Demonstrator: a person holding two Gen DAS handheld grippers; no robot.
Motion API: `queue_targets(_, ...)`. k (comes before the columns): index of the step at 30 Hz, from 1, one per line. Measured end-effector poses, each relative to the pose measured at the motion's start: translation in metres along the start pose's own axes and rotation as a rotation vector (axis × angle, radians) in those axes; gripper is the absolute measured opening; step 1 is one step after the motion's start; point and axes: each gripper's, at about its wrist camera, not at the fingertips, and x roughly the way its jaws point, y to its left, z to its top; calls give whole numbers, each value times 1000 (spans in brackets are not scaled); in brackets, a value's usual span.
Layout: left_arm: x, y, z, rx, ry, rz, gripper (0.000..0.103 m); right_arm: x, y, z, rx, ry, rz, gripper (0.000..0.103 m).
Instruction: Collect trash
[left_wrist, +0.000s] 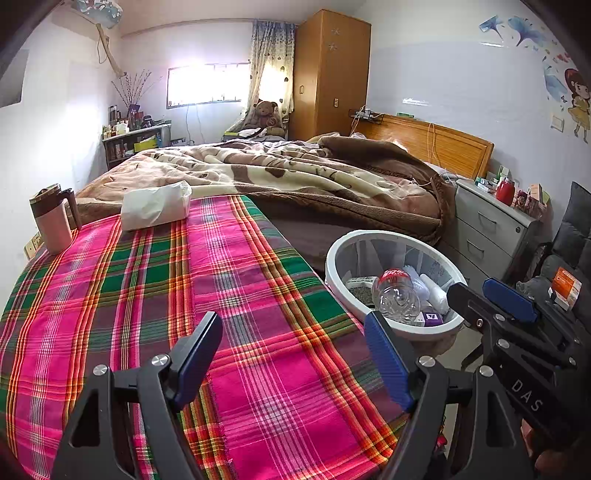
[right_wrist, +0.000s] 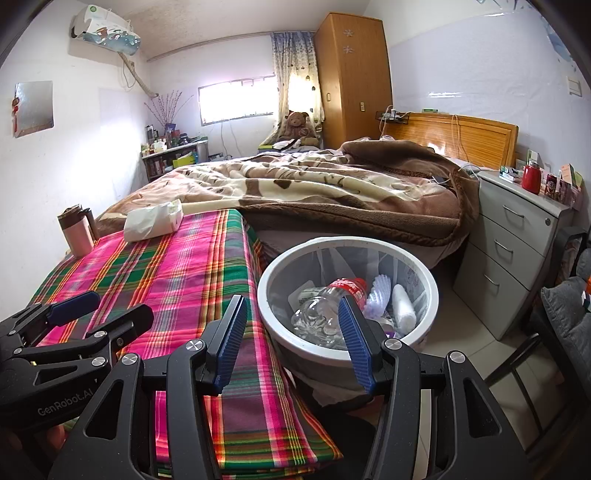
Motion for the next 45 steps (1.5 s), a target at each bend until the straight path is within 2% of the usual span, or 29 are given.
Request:
queue_targets(14,-2,0,0,-2,-1,-14,81,0,0,0,0,-1,0,53)
queue_targets(45,-2,5,-1,-23,-11,12,81,0,1,0,0,0,0,53)
